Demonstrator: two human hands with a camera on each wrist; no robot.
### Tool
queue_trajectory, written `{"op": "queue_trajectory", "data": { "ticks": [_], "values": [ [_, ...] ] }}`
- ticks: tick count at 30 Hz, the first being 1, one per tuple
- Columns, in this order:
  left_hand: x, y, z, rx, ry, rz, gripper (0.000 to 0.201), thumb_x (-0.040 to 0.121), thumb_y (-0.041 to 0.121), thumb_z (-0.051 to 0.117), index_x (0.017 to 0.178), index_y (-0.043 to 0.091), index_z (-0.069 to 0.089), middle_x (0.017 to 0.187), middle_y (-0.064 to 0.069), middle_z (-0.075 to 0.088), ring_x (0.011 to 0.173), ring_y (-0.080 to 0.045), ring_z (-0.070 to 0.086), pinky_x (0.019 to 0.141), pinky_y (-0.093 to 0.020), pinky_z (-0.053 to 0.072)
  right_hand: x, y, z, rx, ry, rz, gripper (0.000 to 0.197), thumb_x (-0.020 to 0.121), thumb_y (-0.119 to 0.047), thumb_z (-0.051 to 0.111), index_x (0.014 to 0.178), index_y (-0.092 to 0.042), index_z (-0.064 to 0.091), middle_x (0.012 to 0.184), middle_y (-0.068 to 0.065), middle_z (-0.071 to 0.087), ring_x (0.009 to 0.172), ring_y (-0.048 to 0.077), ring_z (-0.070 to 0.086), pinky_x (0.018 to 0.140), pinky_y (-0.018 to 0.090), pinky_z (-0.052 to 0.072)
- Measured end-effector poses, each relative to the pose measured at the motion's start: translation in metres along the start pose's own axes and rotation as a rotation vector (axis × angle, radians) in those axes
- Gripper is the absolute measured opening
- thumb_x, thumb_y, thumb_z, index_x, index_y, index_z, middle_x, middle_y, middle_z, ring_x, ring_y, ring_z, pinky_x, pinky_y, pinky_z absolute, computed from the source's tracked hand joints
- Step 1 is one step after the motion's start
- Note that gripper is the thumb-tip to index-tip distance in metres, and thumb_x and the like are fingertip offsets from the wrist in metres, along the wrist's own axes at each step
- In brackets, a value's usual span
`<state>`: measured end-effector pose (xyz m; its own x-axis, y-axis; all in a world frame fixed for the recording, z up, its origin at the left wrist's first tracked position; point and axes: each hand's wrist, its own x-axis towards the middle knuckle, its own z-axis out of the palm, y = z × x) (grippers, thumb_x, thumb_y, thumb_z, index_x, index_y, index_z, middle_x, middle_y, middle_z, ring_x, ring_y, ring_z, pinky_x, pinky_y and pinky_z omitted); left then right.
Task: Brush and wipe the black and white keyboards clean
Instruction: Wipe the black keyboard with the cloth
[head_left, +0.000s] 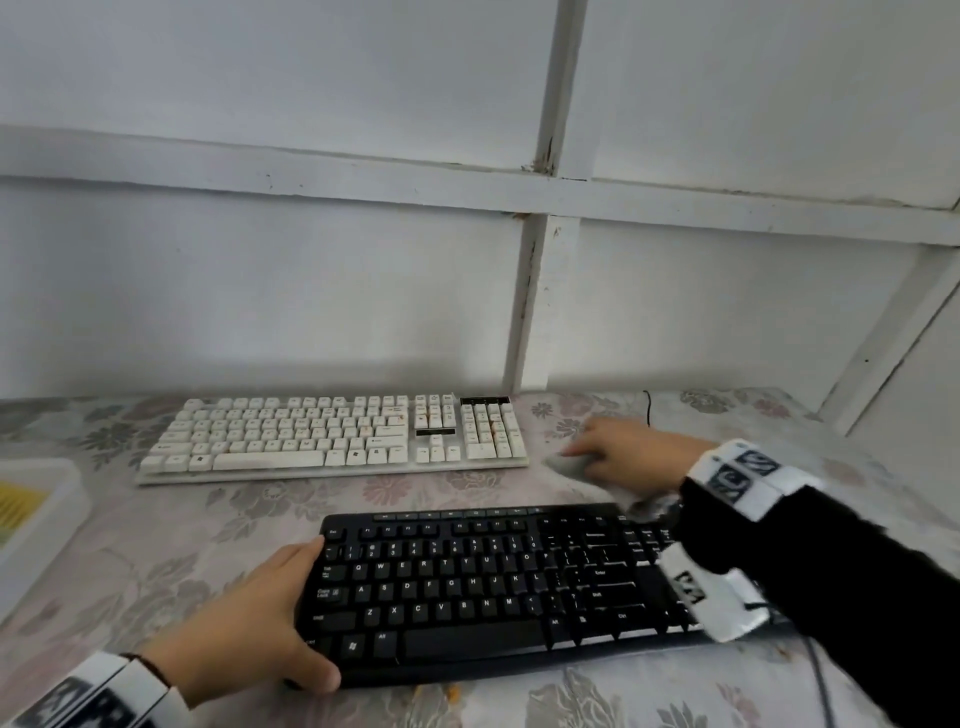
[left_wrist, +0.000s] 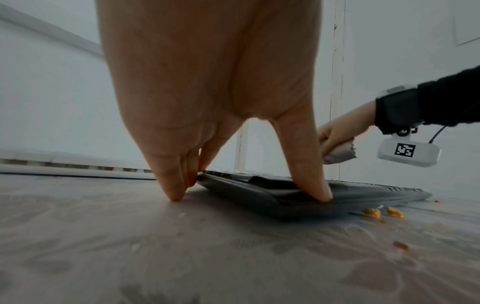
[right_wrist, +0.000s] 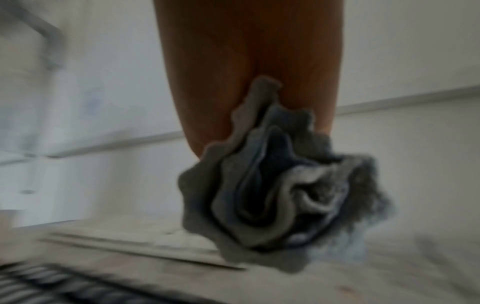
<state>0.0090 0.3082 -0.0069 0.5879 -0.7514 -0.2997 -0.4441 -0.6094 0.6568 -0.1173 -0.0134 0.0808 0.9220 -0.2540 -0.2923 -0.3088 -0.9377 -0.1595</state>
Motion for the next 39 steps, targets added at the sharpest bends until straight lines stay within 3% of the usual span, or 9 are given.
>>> {"op": "queue_trajectory", "data": {
  "ticks": [3,10,14,18,21,25,32,36,39],
  "values": [
    [0.000,-0.001,-0.001,-0.025,-0.004,-0.013,0.115,0.039,0.040,0.078,0.137,0.037,0.017,0.128,0.022,0.029,0.124,-0.003,0.031,0.105,-0.020,0.028,0.023,-0.082,0.011,0.036,-0.066,-0.213,0.035,0.099,-0.030,0.042,0.128,-0.018,0.058,0.119,0.008,0.057,0.099,0.020,0.057,0.079,0.017,0.045],
    [-0.002,-0.003,-0.002,-0.061,-0.054,-0.059,0.138,0.016,0.056,0.085,0.139,0.031,0.027,0.135,0.014,0.038,0.126,-0.007,0.038,0.108,-0.030,0.034,0.067,-0.178,0.038,-0.370,-0.093,-0.439,0.041,0.100,-0.012,0.038,0.139,-0.021,0.047,0.140,0.010,0.045,0.125,0.031,0.043,0.104,0.037,0.030],
    [-0.002,0.004,0.000,-0.124,-0.016,-0.013,0.078,0.057,0.011,0.086,0.102,0.046,0.034,0.114,0.024,0.041,0.114,-0.004,0.042,0.087,-0.012,0.036,0.058,-0.161,0.046,-0.254,-0.070,-0.339,0.037,0.101,-0.022,0.040,0.137,-0.017,0.048,0.138,0.011,0.049,0.118,0.031,0.051,0.102,0.037,0.042],
    [-0.003,0.000,0.002,-0.107,-0.010,-0.036,0.094,0.054,0.022,0.084,0.126,0.039,0.027,0.123,0.018,0.035,0.119,-0.005,0.036,0.096,-0.017,0.031,0.048,-0.118,0.041,-0.071,-0.096,-0.182,0.038,0.100,-0.035,0.039,0.124,-0.011,0.056,0.102,0.005,0.061,0.075,0.016,0.062,0.061,0.014,0.054],
    [-0.003,-0.003,0.001,-0.117,-0.010,-0.001,0.086,0.037,0.036,0.079,0.108,0.049,0.033,0.122,0.021,0.040,0.119,-0.004,0.041,0.098,-0.020,0.035,0.040,-0.087,0.040,-0.124,-0.074,-0.117,0.039,0.100,-0.036,0.038,0.126,-0.011,0.054,0.103,0.004,0.061,0.085,0.018,0.061,0.073,0.016,0.052],
    [-0.001,-0.004,0.001,-0.096,-0.012,-0.005,0.099,0.042,0.034,0.083,0.123,0.040,0.027,0.124,0.018,0.040,0.119,-0.005,0.041,0.101,-0.022,0.035,0.028,-0.048,0.040,-0.062,-0.081,-0.036,0.039,0.099,-0.038,0.040,0.116,-0.009,0.057,0.106,0.003,0.062,0.083,0.014,0.058,0.084,0.023,0.045],
    [0.001,-0.007,0.001,-0.103,-0.032,-0.040,0.112,0.040,0.035,0.082,0.138,0.032,0.026,0.129,0.016,0.038,0.122,-0.006,0.040,0.106,-0.029,0.035,0.004,0.005,0.024,-0.204,-0.135,0.145,0.036,0.101,-0.026,0.038,0.109,-0.002,0.063,0.093,-0.004,0.055,0.079,0.017,0.059,0.070,0.016,0.042],
    [0.000,-0.006,0.000,-0.101,-0.044,-0.011,0.101,0.038,0.036,0.081,0.125,0.041,0.030,0.126,0.019,0.039,0.119,-0.003,0.041,0.105,-0.028,0.037,0.004,-0.038,0.003,-0.077,-0.136,0.083,0.031,0.099,-0.019,0.041,0.121,-0.008,0.058,0.089,-0.003,0.057,0.056,0.004,0.051,0.042,0.008,0.037],
    [0.001,-0.006,-0.001,-0.112,-0.041,0.008,0.089,0.042,0.032,0.083,0.112,0.052,0.032,0.124,0.024,0.039,0.117,0.000,0.041,0.103,-0.028,0.038,0.026,-0.101,0.009,-0.040,-0.077,-0.166,0.040,0.099,-0.032,0.038,0.122,-0.007,0.059,0.113,0.013,0.059,0.085,0.018,0.059,0.068,0.017,0.043]
  ]
}}
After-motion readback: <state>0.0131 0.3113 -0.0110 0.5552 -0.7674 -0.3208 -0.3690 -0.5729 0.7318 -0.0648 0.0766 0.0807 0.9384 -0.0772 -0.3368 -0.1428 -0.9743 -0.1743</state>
